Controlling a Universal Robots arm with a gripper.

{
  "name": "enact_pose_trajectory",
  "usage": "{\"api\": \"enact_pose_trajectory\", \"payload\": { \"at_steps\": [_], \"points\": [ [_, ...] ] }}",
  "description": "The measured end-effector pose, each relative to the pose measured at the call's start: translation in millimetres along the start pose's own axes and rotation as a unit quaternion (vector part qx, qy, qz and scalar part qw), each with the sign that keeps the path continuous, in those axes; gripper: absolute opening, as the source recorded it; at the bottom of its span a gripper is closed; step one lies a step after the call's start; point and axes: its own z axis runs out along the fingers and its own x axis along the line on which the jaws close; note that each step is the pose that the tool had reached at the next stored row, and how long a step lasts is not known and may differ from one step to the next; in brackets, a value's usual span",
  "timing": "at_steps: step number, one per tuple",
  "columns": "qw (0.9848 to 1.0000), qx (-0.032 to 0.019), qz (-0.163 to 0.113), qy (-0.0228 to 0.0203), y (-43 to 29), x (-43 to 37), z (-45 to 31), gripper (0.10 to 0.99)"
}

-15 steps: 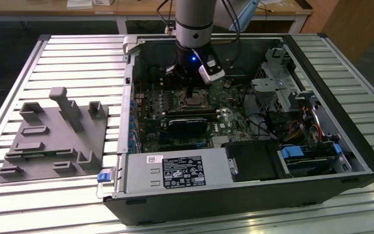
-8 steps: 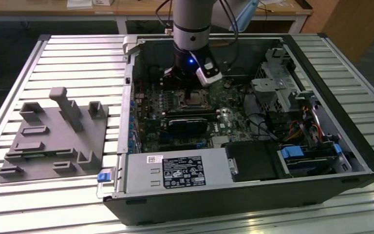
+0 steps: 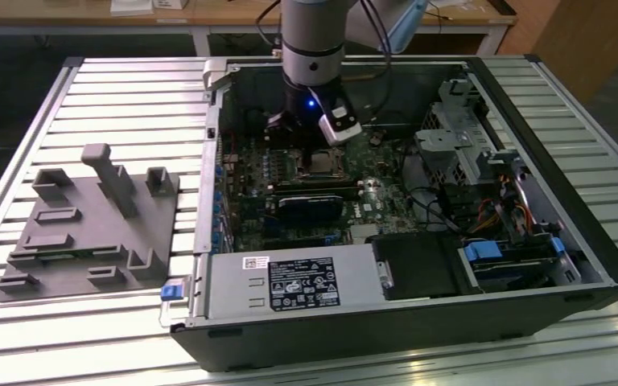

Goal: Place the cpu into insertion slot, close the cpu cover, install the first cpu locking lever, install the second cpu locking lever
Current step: 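Close the cpu cover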

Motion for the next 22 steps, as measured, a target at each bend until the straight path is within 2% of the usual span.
{"api": "enact_pose_trajectory", "payload": {
  "at_steps": [3,11,22],
  "points": [
    [1.0000,0.0000,0.003,-0.0001,-0.2,2.5,1.6,0.106],
    [1.0000,0.0000,0.005,-0.0002,-0.5,3.2,7.2,0.106],
    [1.0000,0.0001,0.006,-0.0002,-0.6,3.4,9.8,0.106]
  ]
}}
